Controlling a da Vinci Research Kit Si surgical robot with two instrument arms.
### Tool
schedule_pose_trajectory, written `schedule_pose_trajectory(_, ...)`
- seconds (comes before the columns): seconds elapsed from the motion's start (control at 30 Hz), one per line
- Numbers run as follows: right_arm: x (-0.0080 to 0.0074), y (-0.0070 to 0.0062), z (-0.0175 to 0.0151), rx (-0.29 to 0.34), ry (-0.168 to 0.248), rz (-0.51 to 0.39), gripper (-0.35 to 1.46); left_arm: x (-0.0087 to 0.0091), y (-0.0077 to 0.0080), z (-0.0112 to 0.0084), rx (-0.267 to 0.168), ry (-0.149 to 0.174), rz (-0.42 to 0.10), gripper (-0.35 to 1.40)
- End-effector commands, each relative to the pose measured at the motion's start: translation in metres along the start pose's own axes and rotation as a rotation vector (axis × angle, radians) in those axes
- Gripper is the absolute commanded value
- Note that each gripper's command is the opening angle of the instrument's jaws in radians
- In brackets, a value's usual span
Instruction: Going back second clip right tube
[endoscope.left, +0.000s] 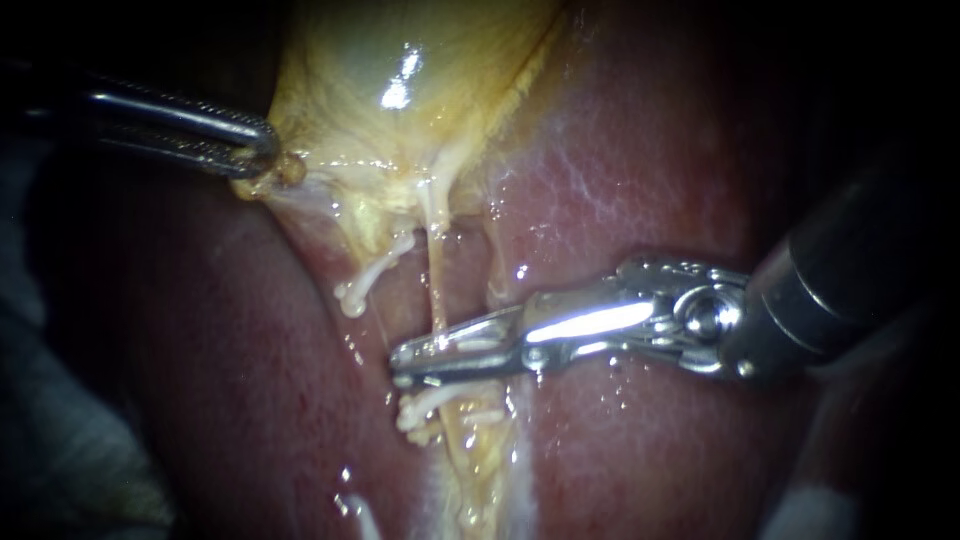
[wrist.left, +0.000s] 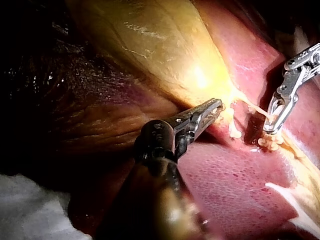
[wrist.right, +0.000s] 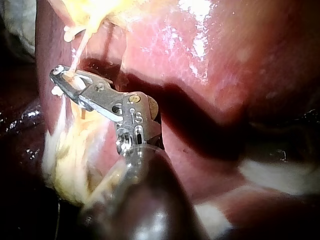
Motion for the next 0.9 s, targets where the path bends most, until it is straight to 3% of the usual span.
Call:
schedule_pose_trajectory(0.03, -0.0001, 0.0000, 0.0001, 0.004, -0.003, 0.000, -0.35, 0.0000, 0.0000, 0.0000, -0.001, 0.000, 0.000, -0.35)
schedule_pose_trajectory(0.07, -0.0002, 0.0001, 0.0002, 0.004, -0.004, -0.001, -0.35, 0.0000, 0.0000, 0.0000, -0.001, 0.000, 0.000, -0.35)
schedule_pose_trajectory(0.2, -0.0014, 0.0010, 0.0013, -0.004, -0.013, -0.023, 0.22, 0.0000, 0.0000, 0.0000, -0.001, 0.000, 0.000, -0.35)
schedule_pose_trajectory(0.3, -0.0022, 0.0022, 0.0022, -0.018, -0.019, -0.065, 0.42, 0.0000, 0.0000, 0.0000, 0.000, 0.000, 0.000, -0.35)
schedule_pose_trajectory(0.43, -0.0028, 0.0038, 0.0026, -0.071, 0.007, -0.121, 0.47, 0.0000, 0.0000, 0.0000, 0.000, 0.000, 0.000, -0.35)
schedule_pose_trajectory(0.57, -0.0027, 0.0045, 0.0019, -0.135, 0.041, -0.153, 0.48, -0.0001, 0.0000, 0.0000, 0.000, 0.000, 0.000, -0.35)
schedule_pose_trajectory(0.73, -0.0027, 0.0046, 0.0011, -0.180, 0.025, -0.189, 0.49, -0.0001, 0.0000, 0.0000, 0.000, 0.000, 0.000, -0.35)
schedule_pose_trajectory(0.9, -0.0027, 0.0040, 0.0000, -0.183, 0.007, -0.251, 0.48, -0.0001, 0.0000, -0.0001, -0.001, 0.000, 0.001, -0.35)
